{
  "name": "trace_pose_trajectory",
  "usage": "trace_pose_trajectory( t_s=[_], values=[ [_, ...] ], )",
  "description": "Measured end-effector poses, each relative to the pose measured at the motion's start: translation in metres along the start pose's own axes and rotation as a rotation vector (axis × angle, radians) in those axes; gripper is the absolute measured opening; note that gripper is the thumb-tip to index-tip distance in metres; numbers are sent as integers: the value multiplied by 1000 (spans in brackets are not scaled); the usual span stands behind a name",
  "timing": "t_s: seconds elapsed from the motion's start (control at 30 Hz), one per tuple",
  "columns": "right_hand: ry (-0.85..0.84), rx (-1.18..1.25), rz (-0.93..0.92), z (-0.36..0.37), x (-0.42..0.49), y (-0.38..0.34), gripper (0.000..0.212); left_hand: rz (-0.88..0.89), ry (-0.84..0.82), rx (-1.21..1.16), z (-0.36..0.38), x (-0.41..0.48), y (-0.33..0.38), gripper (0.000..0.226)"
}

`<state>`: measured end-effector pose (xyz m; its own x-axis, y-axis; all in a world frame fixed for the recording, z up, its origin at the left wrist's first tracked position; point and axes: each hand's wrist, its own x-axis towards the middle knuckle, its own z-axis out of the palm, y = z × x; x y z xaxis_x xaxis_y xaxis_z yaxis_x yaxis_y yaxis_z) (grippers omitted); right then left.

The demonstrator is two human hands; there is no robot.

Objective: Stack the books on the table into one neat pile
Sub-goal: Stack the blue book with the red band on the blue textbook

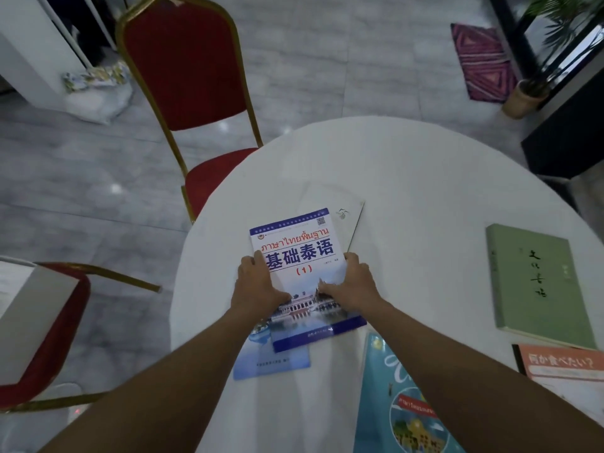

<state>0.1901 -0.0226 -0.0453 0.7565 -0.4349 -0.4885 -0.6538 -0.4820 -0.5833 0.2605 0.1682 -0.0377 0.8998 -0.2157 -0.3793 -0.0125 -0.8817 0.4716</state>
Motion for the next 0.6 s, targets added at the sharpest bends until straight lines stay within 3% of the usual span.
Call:
trace_pose_trajectory(
  t_s=[0.13,0.33,0.47,0.6],
  values=[
    [-48,220,29,-4,-11,3,71,-58,19,-113,9,-9,10,89],
    [-132,464,54,-12,-37,18,71,-351,-70,-275,9,-12,23,74],
    [-129,531,-8,-18,-59,33,73,-293,-162,-393,15,-21,35,61],
    [-97,590,-2,-35,-81,56,72,-241,-172,-362,22,-44,59,83]
  ],
)
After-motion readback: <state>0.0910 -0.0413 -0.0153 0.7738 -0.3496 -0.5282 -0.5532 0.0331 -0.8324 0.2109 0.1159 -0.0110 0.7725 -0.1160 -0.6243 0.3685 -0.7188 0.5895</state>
